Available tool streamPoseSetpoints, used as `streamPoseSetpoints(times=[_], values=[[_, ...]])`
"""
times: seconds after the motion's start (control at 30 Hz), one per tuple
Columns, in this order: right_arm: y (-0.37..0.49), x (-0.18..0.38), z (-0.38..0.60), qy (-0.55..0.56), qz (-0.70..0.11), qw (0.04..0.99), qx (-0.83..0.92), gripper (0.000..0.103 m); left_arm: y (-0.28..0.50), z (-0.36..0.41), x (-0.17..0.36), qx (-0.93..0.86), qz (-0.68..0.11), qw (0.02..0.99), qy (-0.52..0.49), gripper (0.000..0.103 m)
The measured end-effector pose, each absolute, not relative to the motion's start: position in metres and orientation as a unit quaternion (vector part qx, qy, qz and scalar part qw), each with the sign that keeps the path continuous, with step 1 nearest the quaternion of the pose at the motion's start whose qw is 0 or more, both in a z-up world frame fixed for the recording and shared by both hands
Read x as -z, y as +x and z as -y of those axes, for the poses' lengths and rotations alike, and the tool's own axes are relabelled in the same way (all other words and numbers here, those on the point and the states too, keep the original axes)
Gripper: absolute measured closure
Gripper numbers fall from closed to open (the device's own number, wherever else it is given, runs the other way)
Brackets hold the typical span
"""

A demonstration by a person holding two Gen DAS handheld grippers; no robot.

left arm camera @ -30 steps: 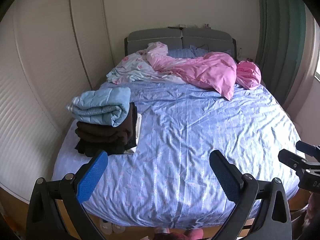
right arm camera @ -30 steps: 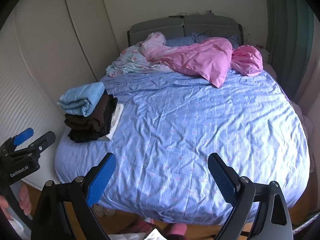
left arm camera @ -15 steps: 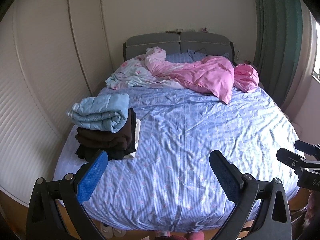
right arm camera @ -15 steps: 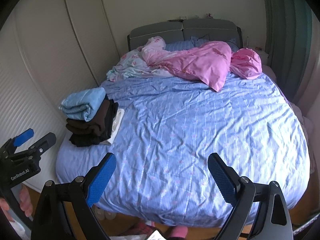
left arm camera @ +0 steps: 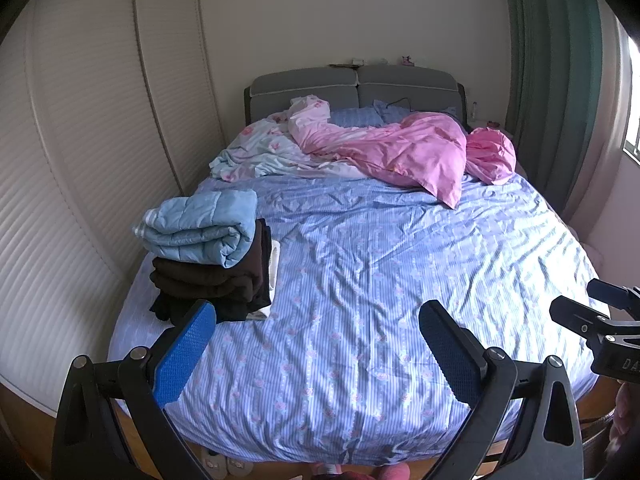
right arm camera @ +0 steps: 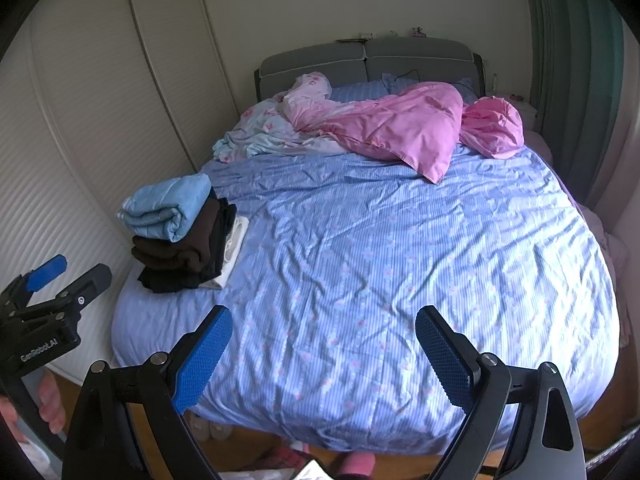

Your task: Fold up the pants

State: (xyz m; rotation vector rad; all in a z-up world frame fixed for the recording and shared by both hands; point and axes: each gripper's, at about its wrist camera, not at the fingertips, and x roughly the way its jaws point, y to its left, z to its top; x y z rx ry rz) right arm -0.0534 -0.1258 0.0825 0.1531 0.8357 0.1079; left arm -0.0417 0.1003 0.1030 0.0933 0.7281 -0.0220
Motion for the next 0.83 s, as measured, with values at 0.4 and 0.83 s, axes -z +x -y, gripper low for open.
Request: streamPoseSetpoints(times=[0.4,0.83], values=[[-0.054,-0.083,0.125,0.074,-0.405,0.91,-0.051,0.009,-0.042,-0.1,-0.103,0.009,-0.355,0.934,0.046,0.0],[-0.053,-0.083,0.125,0.074,-0.405,0.91,-0.051,0.009,-0.03,-0.106,-0.109,0.014,-0.35,0.936,0.042,0.0]])
